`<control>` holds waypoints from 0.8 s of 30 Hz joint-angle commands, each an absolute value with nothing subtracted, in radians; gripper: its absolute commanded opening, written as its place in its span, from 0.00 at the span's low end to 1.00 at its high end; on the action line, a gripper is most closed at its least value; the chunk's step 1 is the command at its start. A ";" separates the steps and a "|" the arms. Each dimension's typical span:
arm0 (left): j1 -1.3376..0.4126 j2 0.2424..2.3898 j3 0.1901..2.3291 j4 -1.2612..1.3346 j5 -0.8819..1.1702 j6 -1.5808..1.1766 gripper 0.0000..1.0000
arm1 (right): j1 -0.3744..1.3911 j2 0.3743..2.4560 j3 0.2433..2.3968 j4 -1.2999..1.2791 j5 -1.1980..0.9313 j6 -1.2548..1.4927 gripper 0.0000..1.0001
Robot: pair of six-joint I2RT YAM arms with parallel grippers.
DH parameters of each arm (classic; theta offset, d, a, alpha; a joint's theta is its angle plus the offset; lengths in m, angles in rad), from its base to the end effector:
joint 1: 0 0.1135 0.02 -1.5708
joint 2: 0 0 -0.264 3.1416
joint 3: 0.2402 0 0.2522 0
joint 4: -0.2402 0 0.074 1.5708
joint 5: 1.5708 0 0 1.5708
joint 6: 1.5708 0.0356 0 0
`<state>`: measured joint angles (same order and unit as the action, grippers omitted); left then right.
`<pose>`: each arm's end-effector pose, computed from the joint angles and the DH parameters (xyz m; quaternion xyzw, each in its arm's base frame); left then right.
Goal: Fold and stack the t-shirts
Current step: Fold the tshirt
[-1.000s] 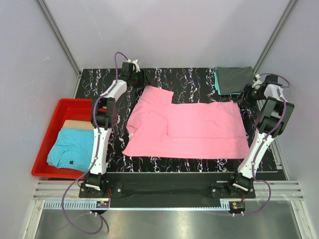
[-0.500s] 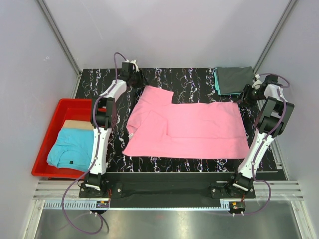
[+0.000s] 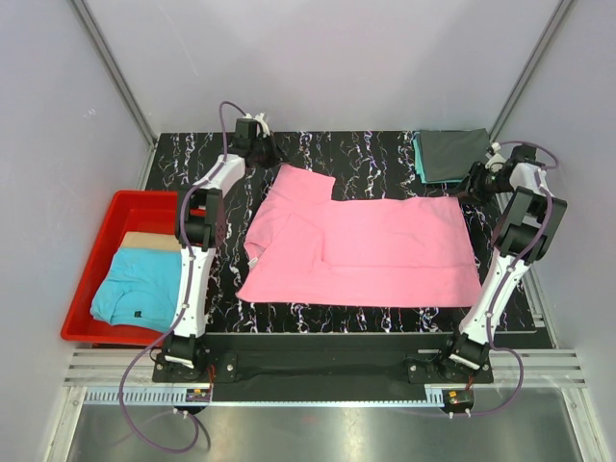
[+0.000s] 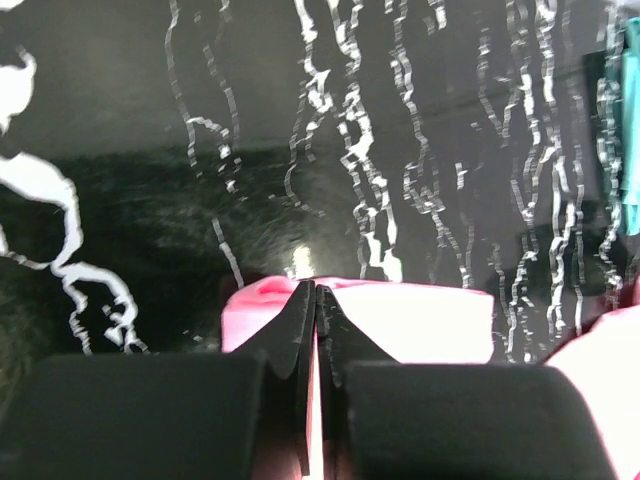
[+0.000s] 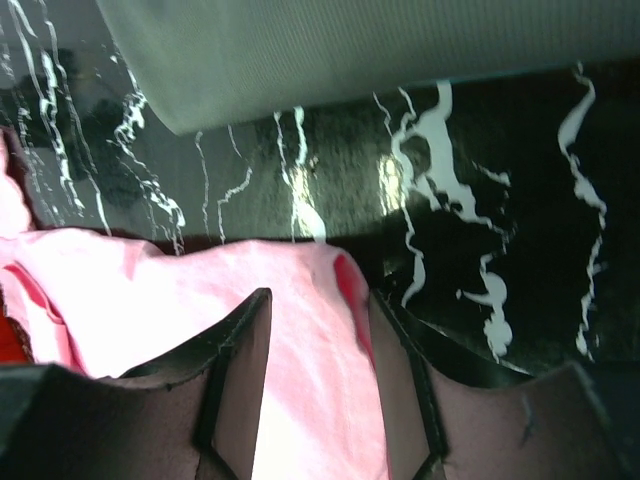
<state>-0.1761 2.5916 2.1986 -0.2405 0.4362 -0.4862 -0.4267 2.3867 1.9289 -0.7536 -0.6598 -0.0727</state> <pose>0.5684 -0.1164 0.1502 -0.0380 0.8757 -0.3259 0.3543 0.4592 -0.1848 0.1443 0.1069 0.9265 0.2671 0.2426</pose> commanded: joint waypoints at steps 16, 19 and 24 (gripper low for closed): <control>-0.178 2.520 2.194 -0.205 0.372 -0.424 0.00 | -0.426 2.428 2.028 -0.750 -0.669 -0.074 0.00; -0.170 2.510 2.191 -0.267 0.257 -0.407 0.33 | -0.428 2.411 2.008 -0.730 -0.684 -0.060 0.00; -0.156 2.539 2.210 -0.325 0.270 -0.429 0.47 | -0.428 2.407 2.005 -0.732 -0.686 -0.049 0.00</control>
